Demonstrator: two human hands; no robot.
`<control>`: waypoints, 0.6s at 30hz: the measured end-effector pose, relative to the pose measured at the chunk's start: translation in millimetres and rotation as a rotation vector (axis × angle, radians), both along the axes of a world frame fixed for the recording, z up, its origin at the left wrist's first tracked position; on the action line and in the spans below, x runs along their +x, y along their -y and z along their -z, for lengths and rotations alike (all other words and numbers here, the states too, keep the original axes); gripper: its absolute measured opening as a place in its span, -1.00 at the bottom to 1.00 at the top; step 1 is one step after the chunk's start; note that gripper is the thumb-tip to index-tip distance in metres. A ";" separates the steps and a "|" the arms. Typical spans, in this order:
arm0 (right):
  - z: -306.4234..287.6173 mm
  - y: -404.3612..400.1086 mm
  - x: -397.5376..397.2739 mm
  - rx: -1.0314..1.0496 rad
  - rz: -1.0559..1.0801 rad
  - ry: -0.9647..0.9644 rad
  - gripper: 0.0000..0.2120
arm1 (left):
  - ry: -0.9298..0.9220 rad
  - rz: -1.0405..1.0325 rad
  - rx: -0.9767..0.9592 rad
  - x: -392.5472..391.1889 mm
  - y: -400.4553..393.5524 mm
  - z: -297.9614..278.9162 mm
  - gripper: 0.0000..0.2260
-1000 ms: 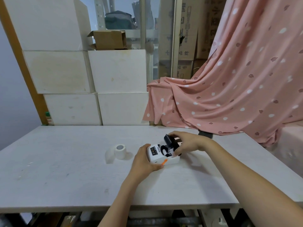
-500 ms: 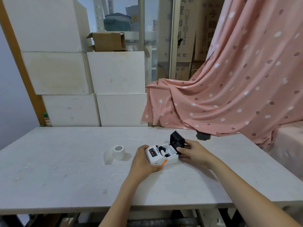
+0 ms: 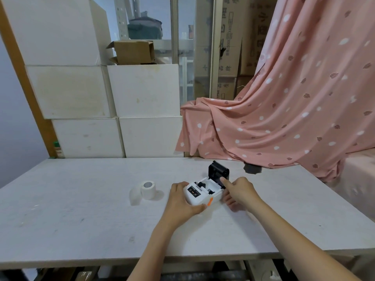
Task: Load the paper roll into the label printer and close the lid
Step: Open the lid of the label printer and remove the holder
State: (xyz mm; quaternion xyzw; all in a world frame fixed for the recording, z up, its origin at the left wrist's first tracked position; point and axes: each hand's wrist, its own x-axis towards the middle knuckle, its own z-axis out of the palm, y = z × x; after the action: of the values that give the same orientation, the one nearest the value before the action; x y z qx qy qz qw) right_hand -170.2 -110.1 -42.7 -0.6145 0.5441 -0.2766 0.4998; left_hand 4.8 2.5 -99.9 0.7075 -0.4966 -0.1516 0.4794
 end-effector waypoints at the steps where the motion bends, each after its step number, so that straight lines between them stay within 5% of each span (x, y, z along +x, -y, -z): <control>1: -1.4 -3.7 0.4 -0.061 -0.030 -0.101 -0.45 | 0.002 0.000 -0.003 0.3 0.4 0.4 -0.23; 7: -18.6 -29.1 29.4 -0.600 -0.197 -0.457 -0.83 | 0.014 -0.006 -0.018 -0.2 1.1 1.1 -0.27; 18: -42.1 -37.9 79.0 -0.647 -0.424 -0.896 -0.87 | 0.018 -0.004 -0.002 -1.8 1.3 1.7 -0.18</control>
State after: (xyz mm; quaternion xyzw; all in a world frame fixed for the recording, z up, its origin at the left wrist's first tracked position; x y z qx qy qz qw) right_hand -91.2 -72.1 -0.6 -0.8879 0.4556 -0.0362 0.0528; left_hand 3.0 1.1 -101.5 0.7092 -0.4996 -0.1440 0.4760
